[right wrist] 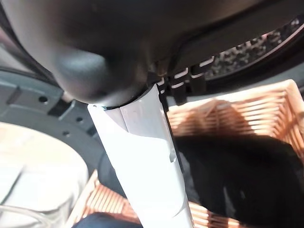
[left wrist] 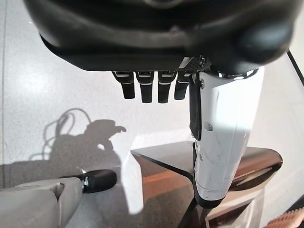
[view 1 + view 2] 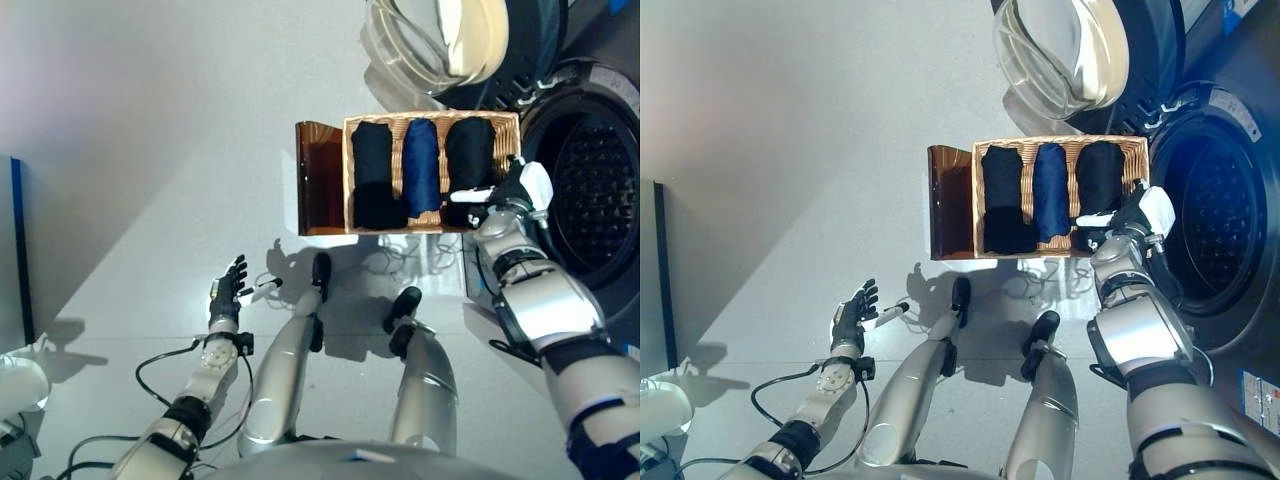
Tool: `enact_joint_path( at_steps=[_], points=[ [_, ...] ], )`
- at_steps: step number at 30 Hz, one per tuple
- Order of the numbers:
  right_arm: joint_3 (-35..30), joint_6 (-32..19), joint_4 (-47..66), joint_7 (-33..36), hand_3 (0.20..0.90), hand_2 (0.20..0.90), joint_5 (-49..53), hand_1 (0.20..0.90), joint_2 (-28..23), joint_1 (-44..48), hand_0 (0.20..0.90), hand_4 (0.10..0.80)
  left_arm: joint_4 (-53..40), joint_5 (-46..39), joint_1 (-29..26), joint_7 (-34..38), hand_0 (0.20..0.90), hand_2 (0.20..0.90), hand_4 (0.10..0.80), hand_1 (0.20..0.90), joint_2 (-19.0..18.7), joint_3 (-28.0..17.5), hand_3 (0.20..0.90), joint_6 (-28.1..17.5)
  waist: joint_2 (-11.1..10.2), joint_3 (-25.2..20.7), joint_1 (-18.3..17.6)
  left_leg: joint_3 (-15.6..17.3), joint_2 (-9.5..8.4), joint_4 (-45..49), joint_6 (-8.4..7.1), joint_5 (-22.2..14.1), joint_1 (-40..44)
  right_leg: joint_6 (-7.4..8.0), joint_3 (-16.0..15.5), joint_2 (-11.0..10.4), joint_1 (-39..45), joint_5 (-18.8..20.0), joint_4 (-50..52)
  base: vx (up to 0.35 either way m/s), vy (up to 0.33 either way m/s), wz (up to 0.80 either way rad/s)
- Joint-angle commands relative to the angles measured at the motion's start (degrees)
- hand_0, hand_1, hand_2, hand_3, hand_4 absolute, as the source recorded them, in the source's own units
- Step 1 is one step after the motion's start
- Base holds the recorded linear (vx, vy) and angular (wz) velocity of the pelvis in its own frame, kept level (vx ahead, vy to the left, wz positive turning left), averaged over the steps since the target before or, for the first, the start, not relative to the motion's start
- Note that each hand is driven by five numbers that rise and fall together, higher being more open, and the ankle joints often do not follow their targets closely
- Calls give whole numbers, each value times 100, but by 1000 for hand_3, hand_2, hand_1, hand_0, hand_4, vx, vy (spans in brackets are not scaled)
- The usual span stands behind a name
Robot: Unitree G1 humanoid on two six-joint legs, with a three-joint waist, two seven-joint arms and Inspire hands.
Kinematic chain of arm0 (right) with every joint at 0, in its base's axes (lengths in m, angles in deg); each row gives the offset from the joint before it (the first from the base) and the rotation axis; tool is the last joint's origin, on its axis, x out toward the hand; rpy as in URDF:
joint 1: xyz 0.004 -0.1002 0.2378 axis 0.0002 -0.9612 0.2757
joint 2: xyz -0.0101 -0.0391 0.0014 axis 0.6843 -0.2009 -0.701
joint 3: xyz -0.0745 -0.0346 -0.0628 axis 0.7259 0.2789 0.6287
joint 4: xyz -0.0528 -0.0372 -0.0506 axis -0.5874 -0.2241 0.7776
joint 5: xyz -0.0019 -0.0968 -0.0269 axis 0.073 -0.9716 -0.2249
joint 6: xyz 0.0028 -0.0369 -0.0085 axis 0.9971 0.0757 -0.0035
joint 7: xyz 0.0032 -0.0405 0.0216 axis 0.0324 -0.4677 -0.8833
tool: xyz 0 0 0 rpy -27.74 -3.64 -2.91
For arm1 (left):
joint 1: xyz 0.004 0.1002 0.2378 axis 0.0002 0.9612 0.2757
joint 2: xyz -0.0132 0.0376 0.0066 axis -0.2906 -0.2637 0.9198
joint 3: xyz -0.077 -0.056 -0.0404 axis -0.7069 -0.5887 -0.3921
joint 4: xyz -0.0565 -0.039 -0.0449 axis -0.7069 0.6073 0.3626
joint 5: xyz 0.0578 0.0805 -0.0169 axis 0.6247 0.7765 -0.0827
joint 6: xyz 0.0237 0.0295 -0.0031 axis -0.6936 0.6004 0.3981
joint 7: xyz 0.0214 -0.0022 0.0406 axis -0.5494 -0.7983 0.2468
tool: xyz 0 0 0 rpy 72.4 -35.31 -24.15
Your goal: Pick up the clothes and place them into the washing machine
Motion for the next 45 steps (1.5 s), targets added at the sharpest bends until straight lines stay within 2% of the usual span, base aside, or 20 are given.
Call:
enact_joint_path(
  at_steps=[1,6,12,13,15,16,17,18,19,20,35,41,45],
  points=[
    [274,-157,-8,372,900,900,-58,900,-324,240,900,800,10,67,52,163,900,900,800,900,-341,-122,900,-267,-145,-29,186,-84,-153,440,-388,-825,-29,103,71,325,559,523,-1350,0,0,0],
    [291,-140,-29,356,900,900,-22,900,-477,329,900,800,-82,-3,95,175,900,900,800,900,-361,-143,900,-274,-36,91,219,-53,-171,525,-380,-846,-168,77,142,318,389,447,-1201,0,0,0],
    [514,-166,27,328,900,900,-59,900,-785,727,900,800,-201,-104,-44,284,900,900,800,900,-392,-146,900,-329,89,277,211,-18,-179,987,-343,-980,-802,19,248,269,-212,296,-734,0,0,0],
    [548,-169,35,320,804,804,-47,804,-839,794,804,731,-243,-122,-67,304,900,900,800,900,-391,-142,900,-345,86,294,207,-23,-174,1040,-344,-984,-900,17,260,259,-292,283,-691,-15,-4,4],
    [598,-188,13,310,557,557,22,557,-951,994,557,555,-427,-147,-109,350,900,900,800,900,-418,-147,900,-366,125,324,203,-44,-192,1132,-334,-991,-1083,-4,293,252,-528,247,-521,-5,5,5],
    [605,-203,-2,315,502,502,58,502,-1026,1063,502,516,-487,-162,-117,369,900,900,800,900,-419,-162,900,-393,138,329,210,-57,-197,1157,-335,-989,-1175,-6,302,237,-620,218,-464,-4,11,7],
    [610,-206,-12,299,411,411,101,411,-1077,1124,411,451,-563,-186,-123,376,900,900,800,900,-428,-157,900,-405,154,341,213,-53,-196,1169,-336,-995,-1236,-17,296,222,-701,188,-407,-1,9,6],
    [633,-204,-20,282,389,389,124,389,-1121,1202,389,435,-621,-176,-135,392,900,900,800,900,-448,-150,900,-412,168,359,213,-51,-197,1187,-333,-998,-1283,-21,316,221,-762,183,-350,-7,21,8],
    [653,-210,-35,284,329,329,152,329,-1179,1285,329,392,-696,-181,-135,406,900,900,800,900,-462,-152,900,-427,178,364,228,-52,-211,1227,-327,-1004,-1355,-28,327,210,-842,171,-297,1,22,6],
    [671,-219,-28,284,203,203,162,203,-1233,1329,203,302,-696,-198,-133,422,900,900,800,900,-466,-170,900,-441,183,367,240,-45,-220,1255,-326,-1007,-1405,-30,328,207,-892,171,-293,2,21,5],
    [788,-228,17,290,200,200,241,200,-1117,1559,200,300,-497,-239,-19,461,900,900,800,900,-481,-244,900,-450,175,318,205,-64,-285,1102,-336,-917,-1424,-29,368,208,-989,212,-307,0,0,0],
    [630,-262,83,334,200,200,373,200,-1040,1398,200,300,-380,-231,-25,432,900,900,800,900,-481,-287,900,-434,175,295,158,-70,-295,931,-358,-854,-1166,-7,343,220,-752,275,-439,0,0,0],
    [170,-418,272,442,200,200,887,200,-889,1064,200,300,-80,-215,-13,378,900,900,800,900,-463,-287,900,-379,151,181,77,-55,-278,629,-388,-785,-649,34,341,278,-232,377,-800,24,-4,-4]
  ],
)
